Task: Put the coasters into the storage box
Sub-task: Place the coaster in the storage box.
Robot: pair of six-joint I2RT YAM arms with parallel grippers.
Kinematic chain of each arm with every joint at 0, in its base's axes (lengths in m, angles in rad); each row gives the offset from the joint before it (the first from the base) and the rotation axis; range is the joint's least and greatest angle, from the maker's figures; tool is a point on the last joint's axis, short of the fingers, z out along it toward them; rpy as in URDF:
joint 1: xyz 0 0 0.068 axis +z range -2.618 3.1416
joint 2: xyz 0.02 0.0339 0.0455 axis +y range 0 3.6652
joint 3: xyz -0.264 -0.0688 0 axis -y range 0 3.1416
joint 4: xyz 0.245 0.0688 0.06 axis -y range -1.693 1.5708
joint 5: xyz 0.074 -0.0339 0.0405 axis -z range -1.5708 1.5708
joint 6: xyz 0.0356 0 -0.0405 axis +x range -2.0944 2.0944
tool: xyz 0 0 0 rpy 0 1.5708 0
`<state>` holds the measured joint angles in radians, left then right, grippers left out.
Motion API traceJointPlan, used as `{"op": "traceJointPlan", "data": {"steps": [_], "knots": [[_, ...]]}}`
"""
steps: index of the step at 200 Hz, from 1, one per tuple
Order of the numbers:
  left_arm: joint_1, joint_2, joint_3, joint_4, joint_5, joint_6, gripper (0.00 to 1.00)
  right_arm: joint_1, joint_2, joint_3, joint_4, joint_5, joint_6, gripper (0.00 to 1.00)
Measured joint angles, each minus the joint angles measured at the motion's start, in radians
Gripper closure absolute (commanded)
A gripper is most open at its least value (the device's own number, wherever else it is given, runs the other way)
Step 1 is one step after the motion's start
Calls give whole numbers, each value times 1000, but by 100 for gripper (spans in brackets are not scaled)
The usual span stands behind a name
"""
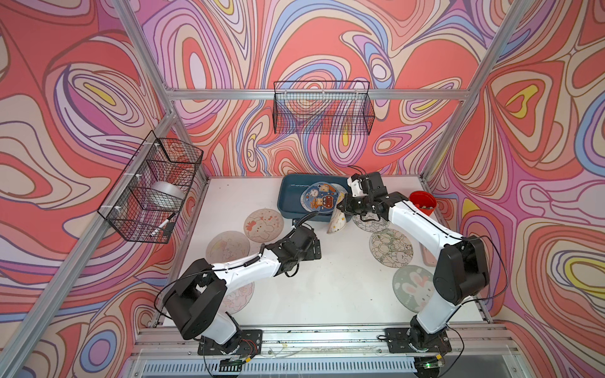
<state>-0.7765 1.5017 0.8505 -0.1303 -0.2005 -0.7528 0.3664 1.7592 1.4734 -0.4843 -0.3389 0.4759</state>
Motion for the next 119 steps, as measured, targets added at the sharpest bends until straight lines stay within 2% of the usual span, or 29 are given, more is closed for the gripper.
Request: {"op": "traceJointPlan", "data": {"steps": [119], "knots": [[66, -126, -97, -14, -60, -11, 1, 2, 429, 473, 64, 12, -14, 100]]}}
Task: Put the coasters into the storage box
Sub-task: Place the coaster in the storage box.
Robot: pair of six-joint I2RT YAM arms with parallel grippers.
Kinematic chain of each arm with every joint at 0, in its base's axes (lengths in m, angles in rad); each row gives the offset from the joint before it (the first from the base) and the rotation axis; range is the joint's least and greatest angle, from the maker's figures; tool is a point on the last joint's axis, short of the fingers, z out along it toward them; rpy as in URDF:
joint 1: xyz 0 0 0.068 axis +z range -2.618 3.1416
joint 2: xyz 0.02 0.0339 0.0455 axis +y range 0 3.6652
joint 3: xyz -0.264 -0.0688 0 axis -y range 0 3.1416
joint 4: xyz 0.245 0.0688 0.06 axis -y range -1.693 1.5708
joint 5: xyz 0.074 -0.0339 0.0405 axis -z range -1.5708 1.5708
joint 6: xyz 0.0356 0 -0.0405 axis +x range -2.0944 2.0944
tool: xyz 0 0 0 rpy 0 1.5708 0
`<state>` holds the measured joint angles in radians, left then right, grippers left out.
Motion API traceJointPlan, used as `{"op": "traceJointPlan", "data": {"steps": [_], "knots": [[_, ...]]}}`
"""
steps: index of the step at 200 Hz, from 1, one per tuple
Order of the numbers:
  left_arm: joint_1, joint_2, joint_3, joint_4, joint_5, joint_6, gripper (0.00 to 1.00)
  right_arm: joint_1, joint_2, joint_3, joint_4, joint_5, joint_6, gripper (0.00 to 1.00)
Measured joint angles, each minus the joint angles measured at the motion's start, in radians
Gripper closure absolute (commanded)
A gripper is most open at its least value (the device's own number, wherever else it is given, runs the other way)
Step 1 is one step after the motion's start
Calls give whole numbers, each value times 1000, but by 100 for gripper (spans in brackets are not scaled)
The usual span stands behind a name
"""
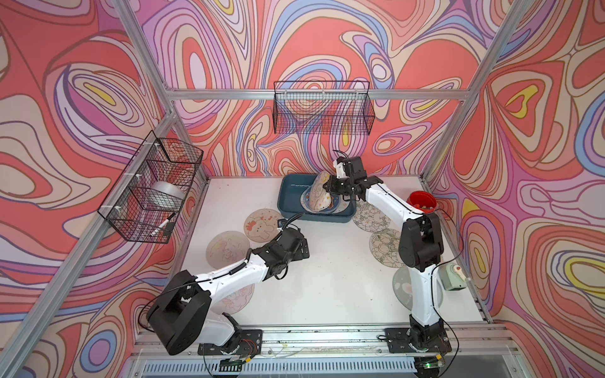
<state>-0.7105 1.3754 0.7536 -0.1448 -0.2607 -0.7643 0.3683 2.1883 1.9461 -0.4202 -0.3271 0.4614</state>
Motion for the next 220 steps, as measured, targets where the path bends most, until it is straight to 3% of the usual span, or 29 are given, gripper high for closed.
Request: {"op": "traceJointPlan", "data": {"steps": [35, 125, 172, 220], "knots": [[11, -27, -24, -1, -14, -6, 1, 2, 98, 74, 16, 37, -5, 100], [27, -29, -28, -48, -39, -11, 1, 1, 241, 109, -86, 304, -16, 100], [39, -30, -27, -74, -51, -11, 1, 2, 241, 109, -92, 332, -24, 73], [43, -29, -25, -85, -51, -18, 1, -3, 239, 89, -103, 357, -37, 37]]}}
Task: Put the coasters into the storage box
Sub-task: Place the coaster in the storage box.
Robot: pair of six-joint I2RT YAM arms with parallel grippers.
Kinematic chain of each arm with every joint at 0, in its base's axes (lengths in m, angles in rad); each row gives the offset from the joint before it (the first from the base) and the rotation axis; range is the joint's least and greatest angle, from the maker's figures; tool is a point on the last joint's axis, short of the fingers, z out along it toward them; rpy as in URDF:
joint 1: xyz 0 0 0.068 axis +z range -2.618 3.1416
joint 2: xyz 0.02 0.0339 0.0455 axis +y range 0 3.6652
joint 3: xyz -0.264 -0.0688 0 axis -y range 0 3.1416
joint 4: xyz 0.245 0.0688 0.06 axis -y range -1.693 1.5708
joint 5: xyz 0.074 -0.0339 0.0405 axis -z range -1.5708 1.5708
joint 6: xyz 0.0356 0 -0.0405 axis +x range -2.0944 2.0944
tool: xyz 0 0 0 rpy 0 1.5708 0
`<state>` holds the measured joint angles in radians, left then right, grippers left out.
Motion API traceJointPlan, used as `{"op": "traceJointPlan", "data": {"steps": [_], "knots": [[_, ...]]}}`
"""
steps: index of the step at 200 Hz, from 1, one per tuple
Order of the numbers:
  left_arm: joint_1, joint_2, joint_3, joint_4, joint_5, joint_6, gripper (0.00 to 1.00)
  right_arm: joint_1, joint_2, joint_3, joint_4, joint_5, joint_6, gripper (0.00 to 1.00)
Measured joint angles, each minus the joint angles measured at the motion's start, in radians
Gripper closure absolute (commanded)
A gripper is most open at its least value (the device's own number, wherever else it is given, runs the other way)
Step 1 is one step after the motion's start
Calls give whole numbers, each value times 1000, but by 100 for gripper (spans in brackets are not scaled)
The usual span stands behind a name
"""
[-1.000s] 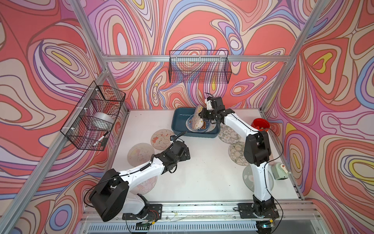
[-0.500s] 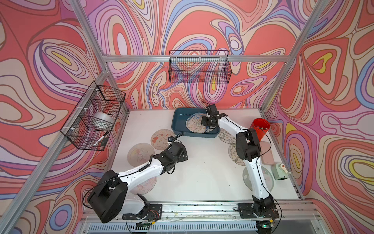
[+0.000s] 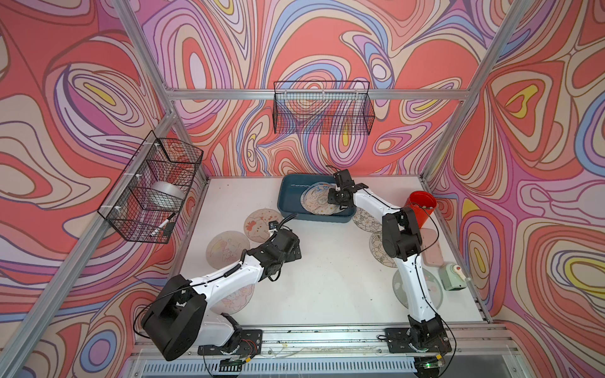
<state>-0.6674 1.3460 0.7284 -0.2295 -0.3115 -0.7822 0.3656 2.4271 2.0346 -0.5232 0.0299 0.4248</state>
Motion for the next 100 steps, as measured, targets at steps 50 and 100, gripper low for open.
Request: {"op": "traceJointPlan", "data": {"steps": [50, 100], "knots": [[2, 4, 8, -2, 0, 0, 1, 0, -90, -118, 1, 27, -16, 23], [22, 5, 14, -35, -1, 0, 0, 0, -267, -192, 53, -2, -17, 24]]}}
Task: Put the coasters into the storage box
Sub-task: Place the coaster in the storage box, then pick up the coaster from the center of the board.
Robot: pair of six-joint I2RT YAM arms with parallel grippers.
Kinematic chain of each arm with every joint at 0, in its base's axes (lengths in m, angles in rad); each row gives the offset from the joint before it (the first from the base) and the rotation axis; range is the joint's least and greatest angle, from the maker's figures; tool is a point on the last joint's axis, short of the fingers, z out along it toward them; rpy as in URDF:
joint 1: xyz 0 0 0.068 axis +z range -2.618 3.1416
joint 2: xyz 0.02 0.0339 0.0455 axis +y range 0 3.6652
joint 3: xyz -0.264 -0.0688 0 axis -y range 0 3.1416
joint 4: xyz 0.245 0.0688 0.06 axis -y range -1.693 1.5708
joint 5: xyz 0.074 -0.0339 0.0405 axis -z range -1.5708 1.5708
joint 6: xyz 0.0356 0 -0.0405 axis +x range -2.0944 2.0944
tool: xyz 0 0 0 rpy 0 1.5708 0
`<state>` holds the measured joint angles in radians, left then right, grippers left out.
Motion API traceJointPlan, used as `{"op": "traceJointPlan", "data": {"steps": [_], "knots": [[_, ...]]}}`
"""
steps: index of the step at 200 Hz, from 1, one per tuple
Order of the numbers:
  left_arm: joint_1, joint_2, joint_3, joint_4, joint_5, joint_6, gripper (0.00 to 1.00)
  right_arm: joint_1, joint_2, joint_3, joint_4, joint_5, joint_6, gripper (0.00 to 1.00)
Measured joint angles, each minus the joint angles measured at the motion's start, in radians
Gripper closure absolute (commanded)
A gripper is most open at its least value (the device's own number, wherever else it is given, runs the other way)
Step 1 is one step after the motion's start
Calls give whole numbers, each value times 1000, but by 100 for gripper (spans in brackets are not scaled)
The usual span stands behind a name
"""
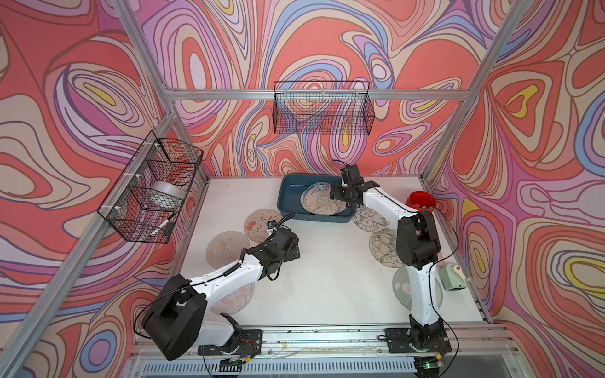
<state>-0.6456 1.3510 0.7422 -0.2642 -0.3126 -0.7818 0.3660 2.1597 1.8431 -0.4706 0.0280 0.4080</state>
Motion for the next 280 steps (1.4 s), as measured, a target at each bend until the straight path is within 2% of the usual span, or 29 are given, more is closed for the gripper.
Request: {"op": "traceJointPlan", "data": {"steps": [35, 66, 129, 221, 280], "knots": [[45, 24, 32, -49, 1, 5, 0, 2, -87, -63, 42, -94, -3, 24], [95, 67, 75, -75, 5, 31, 1, 12, -159, -200, 74, -169, -3, 24], [227, 203, 174, -69, 62, 167, 3, 22, -323, -423, 137, -235, 22, 24], [298, 487, 415, -119, 134, 281, 9, 22, -430, -496, 172, -235, 51, 24], [318, 558, 485, -189, 145, 301, 12, 22, -430, -507, 172, -235, 58, 24]]}}
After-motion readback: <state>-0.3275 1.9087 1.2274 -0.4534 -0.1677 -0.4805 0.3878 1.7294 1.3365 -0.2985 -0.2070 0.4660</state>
